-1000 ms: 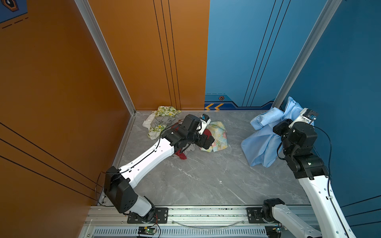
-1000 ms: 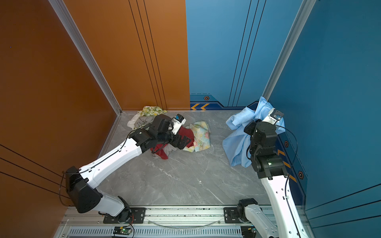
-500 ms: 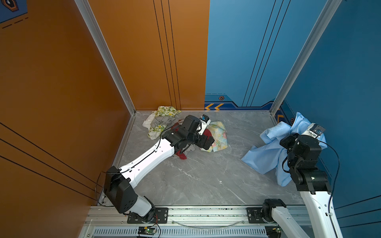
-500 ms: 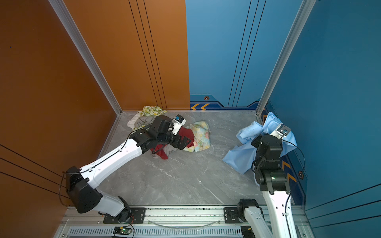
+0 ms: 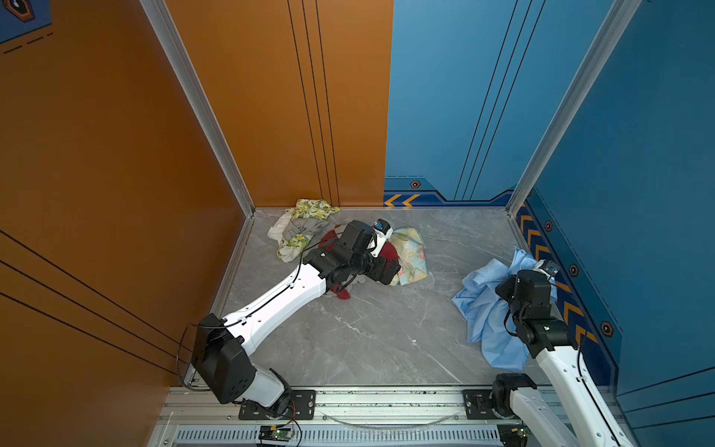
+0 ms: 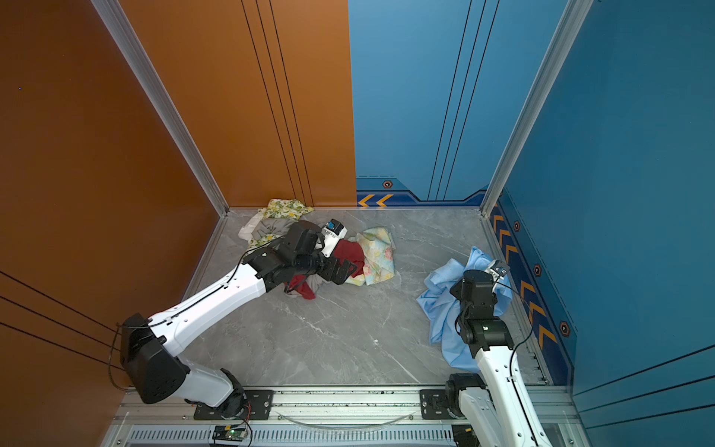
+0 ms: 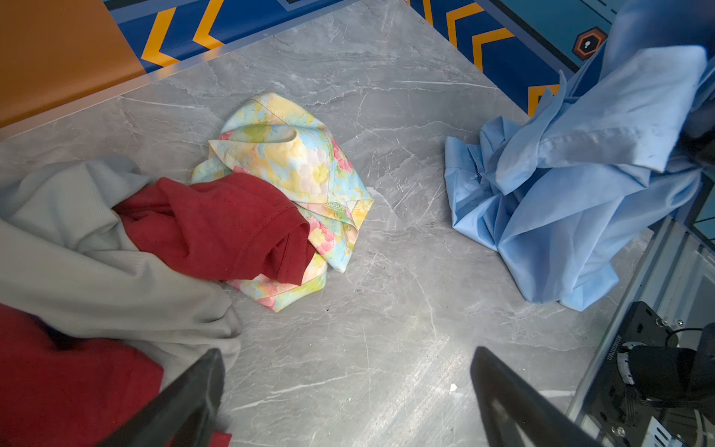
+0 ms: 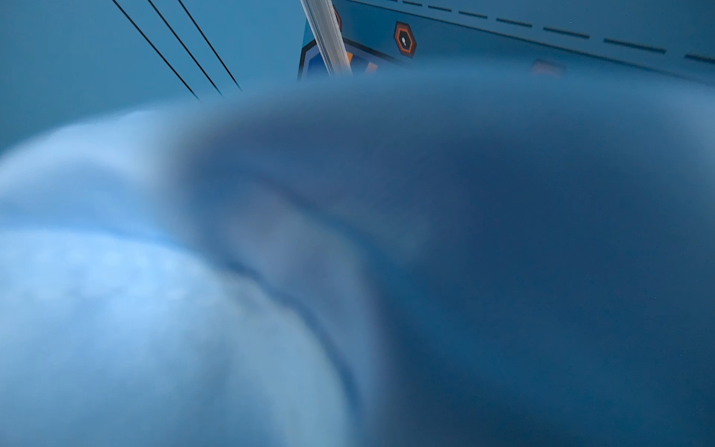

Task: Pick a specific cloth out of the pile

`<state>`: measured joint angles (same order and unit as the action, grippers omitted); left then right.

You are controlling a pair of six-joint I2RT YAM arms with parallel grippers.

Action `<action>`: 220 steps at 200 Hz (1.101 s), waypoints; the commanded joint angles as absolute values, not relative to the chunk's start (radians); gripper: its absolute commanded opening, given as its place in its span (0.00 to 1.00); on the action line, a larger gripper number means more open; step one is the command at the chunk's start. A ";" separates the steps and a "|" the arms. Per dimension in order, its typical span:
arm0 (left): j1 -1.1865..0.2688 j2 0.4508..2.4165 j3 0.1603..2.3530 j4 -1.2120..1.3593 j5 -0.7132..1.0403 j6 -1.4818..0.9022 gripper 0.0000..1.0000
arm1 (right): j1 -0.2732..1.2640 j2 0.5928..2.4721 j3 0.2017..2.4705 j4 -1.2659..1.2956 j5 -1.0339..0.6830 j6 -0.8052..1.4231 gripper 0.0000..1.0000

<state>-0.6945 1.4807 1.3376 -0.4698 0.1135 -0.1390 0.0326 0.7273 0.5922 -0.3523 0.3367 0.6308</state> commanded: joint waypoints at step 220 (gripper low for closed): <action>-0.655 1.471 1.275 -0.408 0.074 -0.224 0.98 | 0.033 1.144 0.346 -0.243 0.276 1.382 0.00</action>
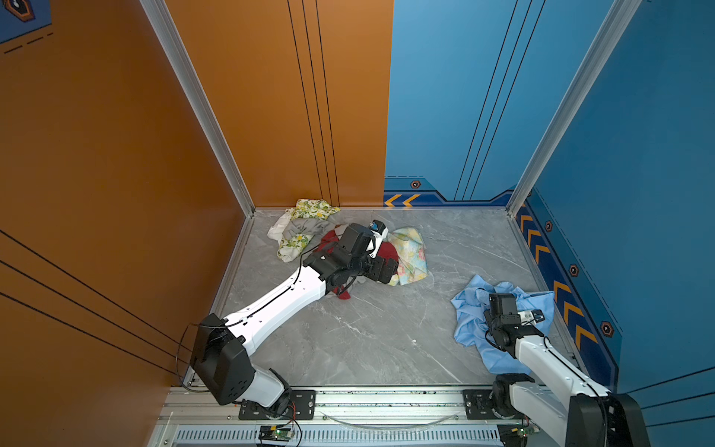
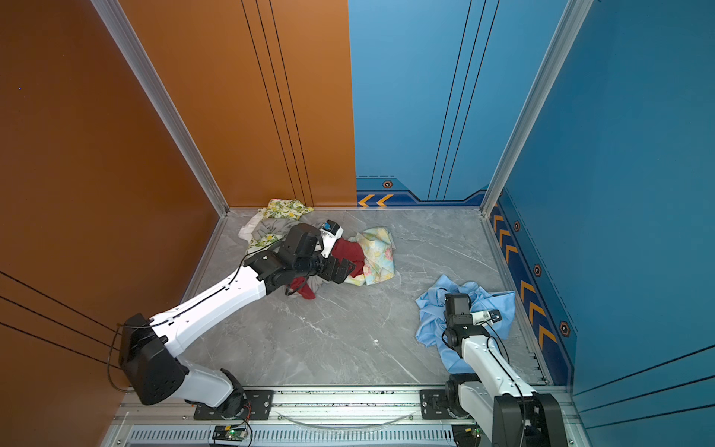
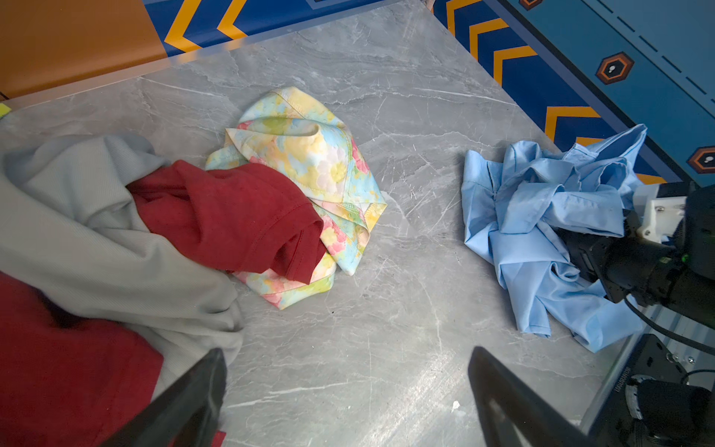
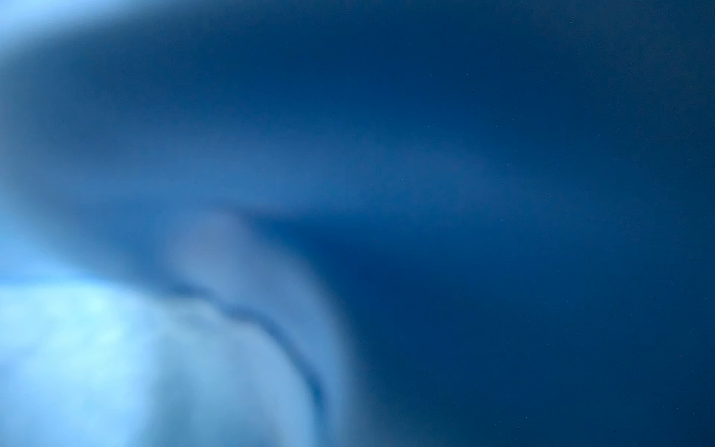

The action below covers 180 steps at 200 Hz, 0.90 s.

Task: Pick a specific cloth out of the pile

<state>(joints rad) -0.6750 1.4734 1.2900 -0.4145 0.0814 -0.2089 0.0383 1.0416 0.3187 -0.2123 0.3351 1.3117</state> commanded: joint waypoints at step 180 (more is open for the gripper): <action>-0.590 1.442 1.269 -0.408 0.111 -0.233 0.98 | 0.026 1.090 0.544 -0.505 0.345 1.246 0.91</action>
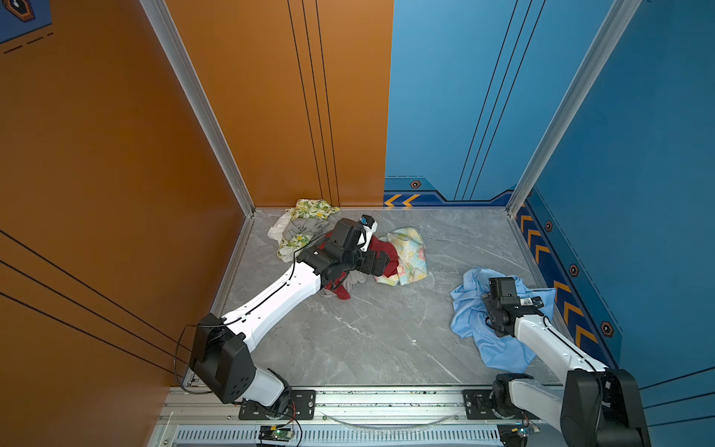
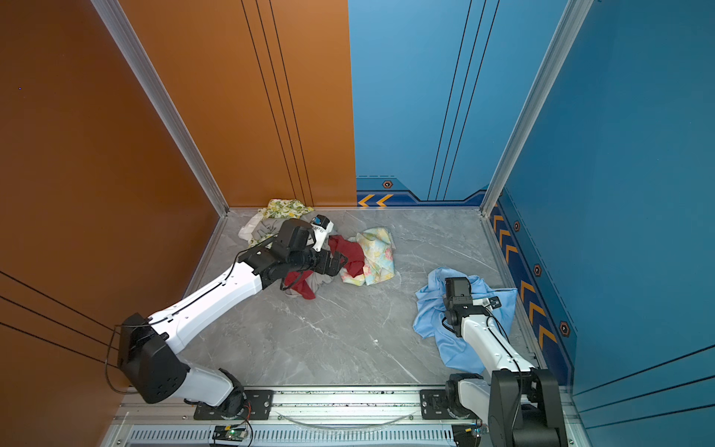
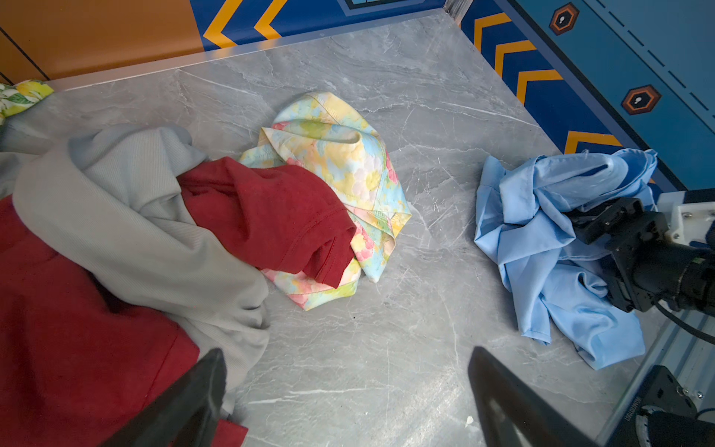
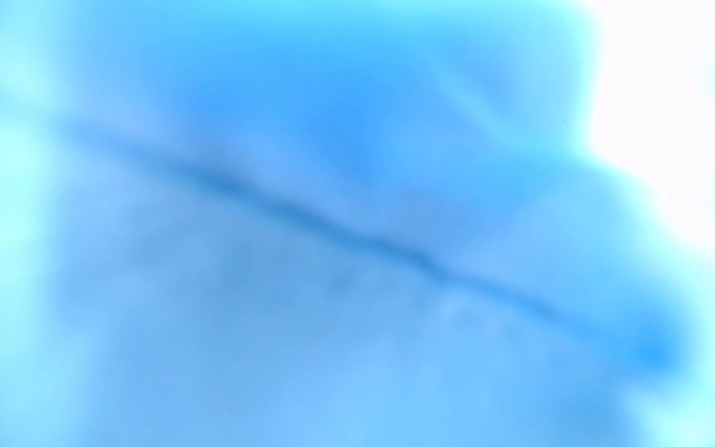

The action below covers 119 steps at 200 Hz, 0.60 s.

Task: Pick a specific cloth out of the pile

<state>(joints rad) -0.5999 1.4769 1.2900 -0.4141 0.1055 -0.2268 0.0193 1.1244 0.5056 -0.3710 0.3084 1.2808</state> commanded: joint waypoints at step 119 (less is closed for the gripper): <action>-0.581 1.353 1.237 -0.439 0.044 -0.235 0.98 | 0.096 0.906 0.723 -0.674 0.486 1.101 1.00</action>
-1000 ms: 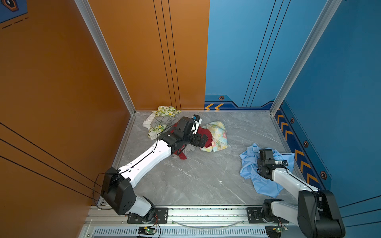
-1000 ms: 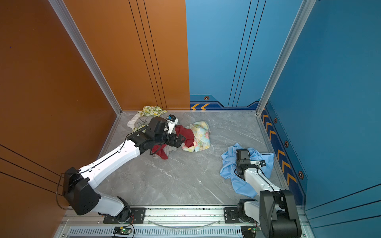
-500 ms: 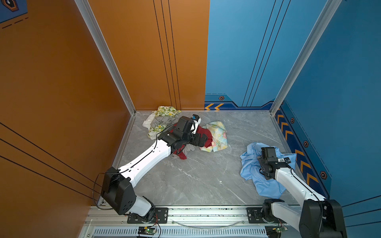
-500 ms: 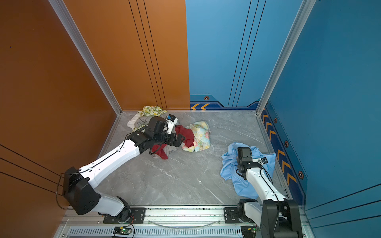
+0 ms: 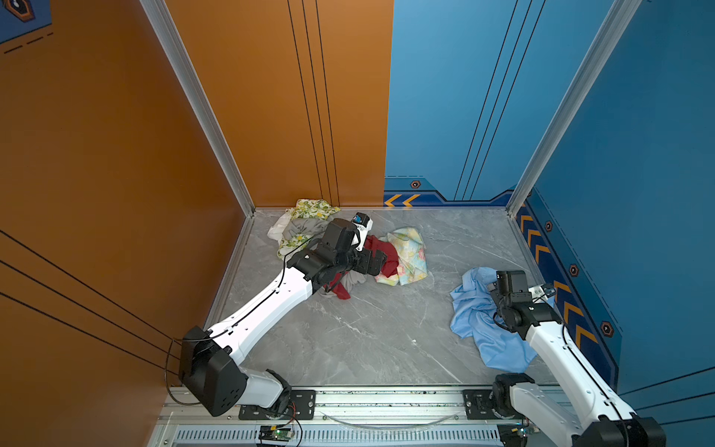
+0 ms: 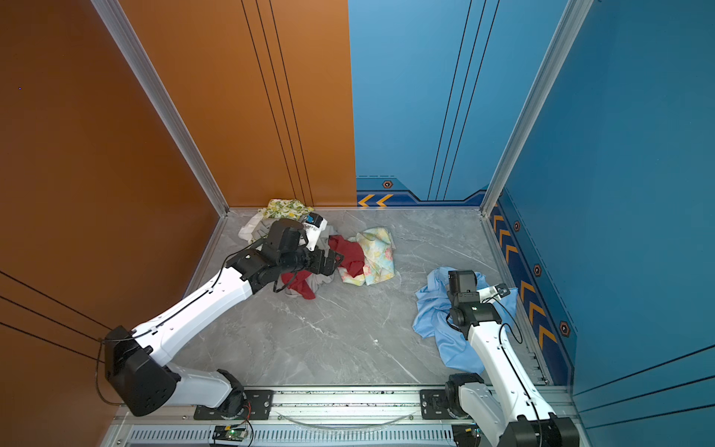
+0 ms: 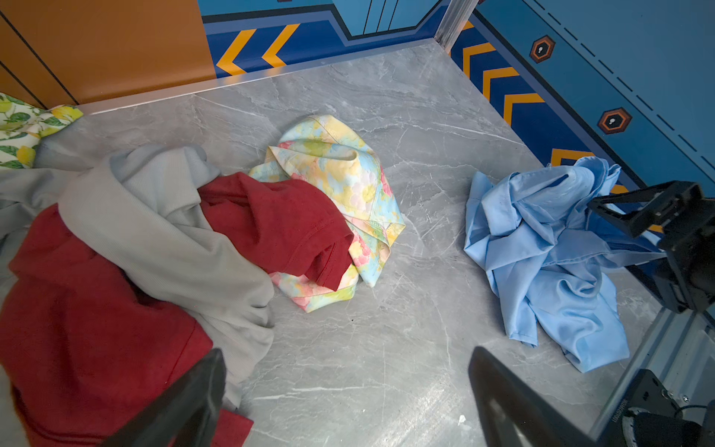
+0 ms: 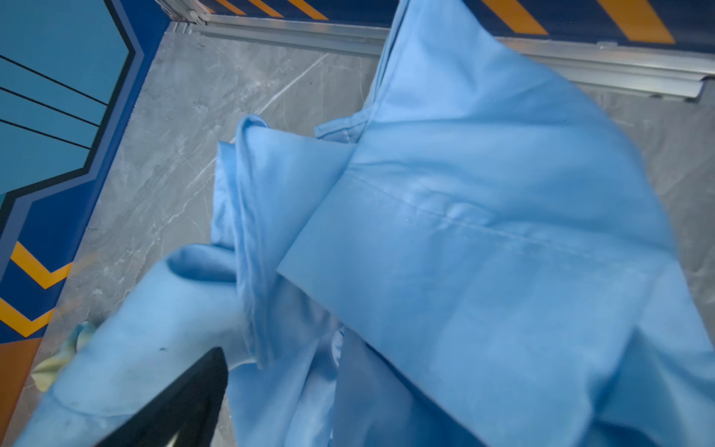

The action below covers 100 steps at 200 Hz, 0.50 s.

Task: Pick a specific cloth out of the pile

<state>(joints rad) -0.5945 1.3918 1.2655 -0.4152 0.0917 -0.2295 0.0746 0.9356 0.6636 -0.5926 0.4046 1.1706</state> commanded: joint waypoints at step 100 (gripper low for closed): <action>-0.523 1.286 1.213 -0.449 -0.008 -0.236 0.98 | 0.258 0.893 0.943 -0.681 0.716 0.847 1.00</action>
<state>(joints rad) -0.5434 1.3159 1.2236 -0.4225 0.0269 -0.2333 0.2226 0.8780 0.8833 -0.6727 0.6289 0.9962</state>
